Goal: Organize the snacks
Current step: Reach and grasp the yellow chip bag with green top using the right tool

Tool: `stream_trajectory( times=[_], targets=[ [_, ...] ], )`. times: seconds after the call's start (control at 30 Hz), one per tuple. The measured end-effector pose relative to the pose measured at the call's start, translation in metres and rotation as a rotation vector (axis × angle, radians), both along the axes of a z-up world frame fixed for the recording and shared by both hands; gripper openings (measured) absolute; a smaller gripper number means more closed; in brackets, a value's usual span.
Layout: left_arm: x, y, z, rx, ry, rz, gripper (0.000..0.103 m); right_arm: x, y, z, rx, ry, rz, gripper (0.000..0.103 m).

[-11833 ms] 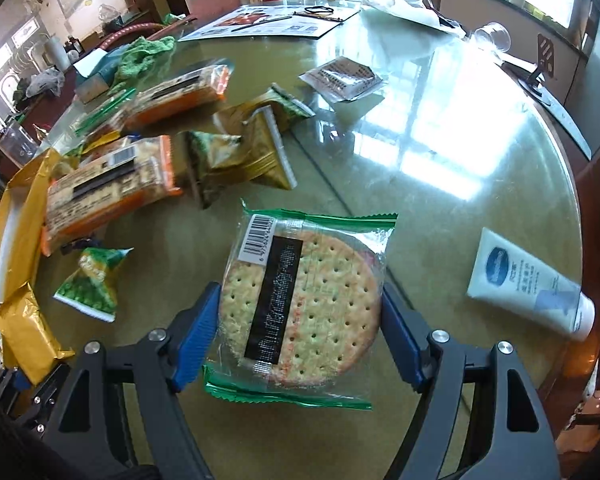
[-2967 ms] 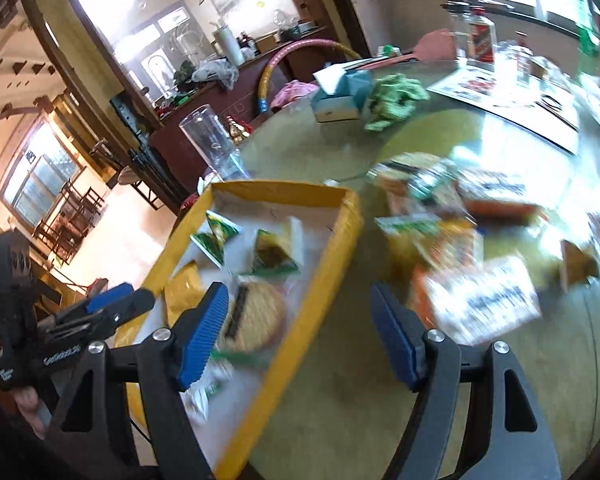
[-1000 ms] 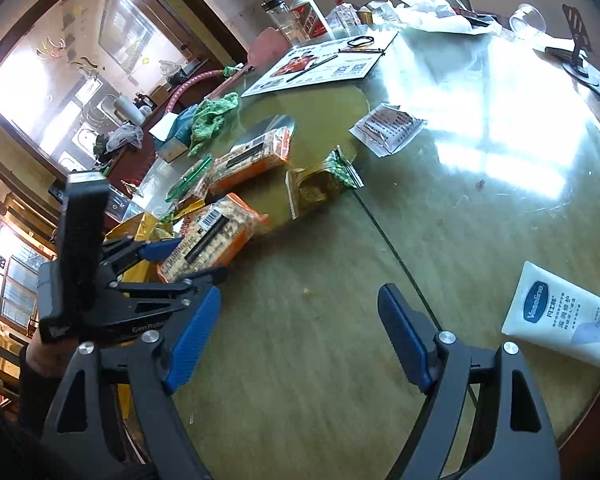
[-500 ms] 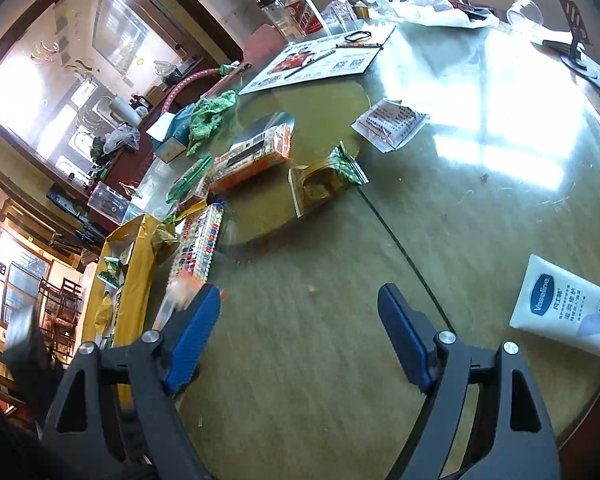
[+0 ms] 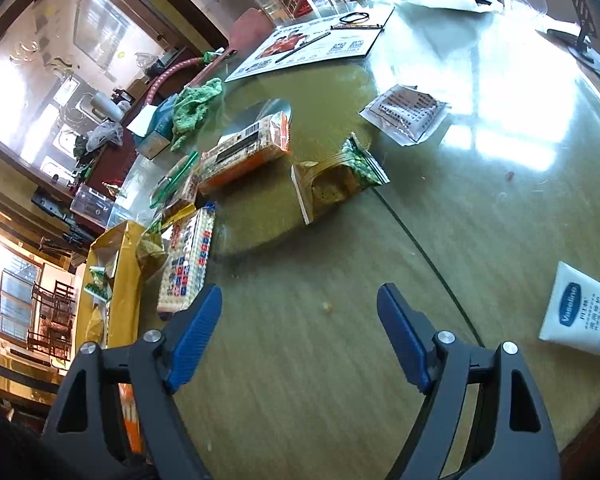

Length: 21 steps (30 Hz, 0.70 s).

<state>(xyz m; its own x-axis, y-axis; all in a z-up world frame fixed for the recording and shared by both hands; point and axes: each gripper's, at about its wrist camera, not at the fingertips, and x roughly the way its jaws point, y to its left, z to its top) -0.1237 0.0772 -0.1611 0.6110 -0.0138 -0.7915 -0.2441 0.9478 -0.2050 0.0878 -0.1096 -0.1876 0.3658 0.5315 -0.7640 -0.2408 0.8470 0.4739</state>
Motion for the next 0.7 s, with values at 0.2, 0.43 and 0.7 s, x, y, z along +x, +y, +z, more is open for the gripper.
stream_trajectory(
  times=[0.2,0.43,0.7],
  targets=[
    [-0.01,0.011,0.004,-0.027,-0.028,0.025,0.056,0.013,0.001,-0.002,-0.006,0.023,-0.026,0.074],
    [-0.018,0.028,0.015,-0.06,-0.069,0.061,0.056,0.025,-0.001,-0.001,-0.022,0.031,-0.042,0.069],
    [-0.016,0.048,0.021,-0.102,-0.088,0.087,0.056,0.054,-0.008,0.001,0.002,0.062,-0.128,0.069]
  ],
)
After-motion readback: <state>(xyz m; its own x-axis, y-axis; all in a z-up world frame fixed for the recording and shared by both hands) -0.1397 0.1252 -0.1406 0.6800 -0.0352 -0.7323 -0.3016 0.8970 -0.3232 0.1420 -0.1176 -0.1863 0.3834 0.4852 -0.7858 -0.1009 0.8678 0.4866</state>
